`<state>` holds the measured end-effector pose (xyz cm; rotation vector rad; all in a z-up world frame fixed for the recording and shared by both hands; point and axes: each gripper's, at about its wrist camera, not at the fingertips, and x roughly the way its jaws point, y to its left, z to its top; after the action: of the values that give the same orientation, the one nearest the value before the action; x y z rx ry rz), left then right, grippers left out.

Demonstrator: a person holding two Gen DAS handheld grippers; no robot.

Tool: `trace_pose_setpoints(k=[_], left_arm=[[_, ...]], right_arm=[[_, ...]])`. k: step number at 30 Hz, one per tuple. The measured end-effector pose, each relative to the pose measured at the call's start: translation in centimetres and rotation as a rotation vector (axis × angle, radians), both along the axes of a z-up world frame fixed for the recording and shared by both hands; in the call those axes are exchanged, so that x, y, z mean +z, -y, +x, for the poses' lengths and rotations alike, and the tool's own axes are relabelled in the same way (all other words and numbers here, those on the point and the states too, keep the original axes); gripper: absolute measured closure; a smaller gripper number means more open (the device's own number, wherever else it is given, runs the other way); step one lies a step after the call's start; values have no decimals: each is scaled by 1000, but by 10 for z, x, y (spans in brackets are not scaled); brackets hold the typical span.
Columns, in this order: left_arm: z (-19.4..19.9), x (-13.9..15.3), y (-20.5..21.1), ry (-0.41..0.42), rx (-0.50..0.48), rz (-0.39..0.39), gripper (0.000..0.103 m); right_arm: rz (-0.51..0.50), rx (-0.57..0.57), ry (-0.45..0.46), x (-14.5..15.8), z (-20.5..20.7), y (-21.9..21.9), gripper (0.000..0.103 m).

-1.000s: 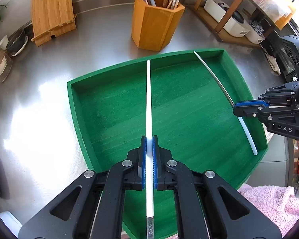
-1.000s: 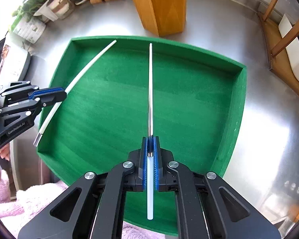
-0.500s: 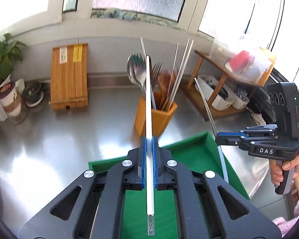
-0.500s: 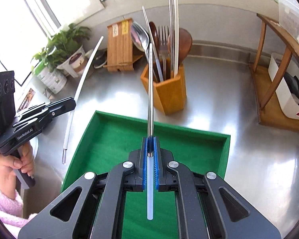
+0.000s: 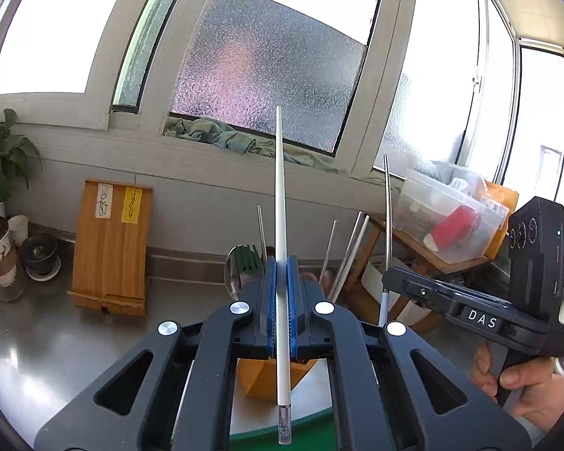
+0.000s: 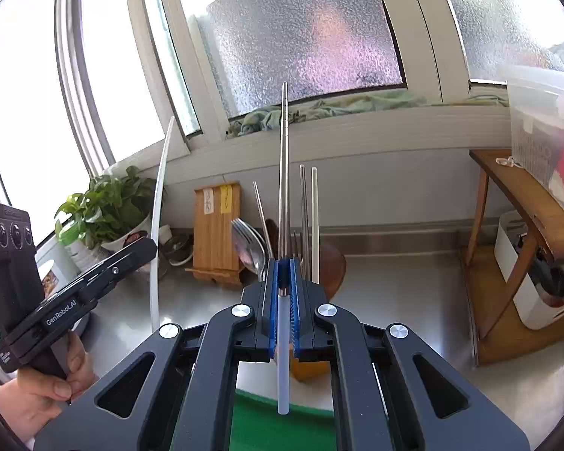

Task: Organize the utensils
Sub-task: 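Lift both chopsticks into the orange holder and open both tools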

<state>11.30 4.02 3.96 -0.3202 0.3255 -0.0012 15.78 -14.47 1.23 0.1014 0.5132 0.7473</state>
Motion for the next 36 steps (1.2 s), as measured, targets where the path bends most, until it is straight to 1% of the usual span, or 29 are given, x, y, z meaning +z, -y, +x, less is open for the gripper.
trace_pose_setpoints(k=[2,12,16,20,24,29,31,36], left_arm=[[13,-1,-2,18,2,-21,99],[64,-29,-3,35,19,-42,99],[78,-41,-6,37,14,-54,99],[83,-50,-5,52,14,-53,99],[85,-51,-8,87,22,-89,99],[90,-53,-1,101,13,-64,99],[89,-58,1,95,6,-67,99],[78,-67,6,74,-28,-39,99]], right_arm=[[11,-1,12,0,8,-6,97],[40,14,55,-11,40,-24,97],[24,29,107,-16,39,-33,97],[10,34,154,-22,33,-34,97],[1,35,163,-25,32,-28,97],[4,46,169,-28,29,-24,97],[7,48,168,-30,28,-23,97],[-15,66,180,-33,20,-20,97]])
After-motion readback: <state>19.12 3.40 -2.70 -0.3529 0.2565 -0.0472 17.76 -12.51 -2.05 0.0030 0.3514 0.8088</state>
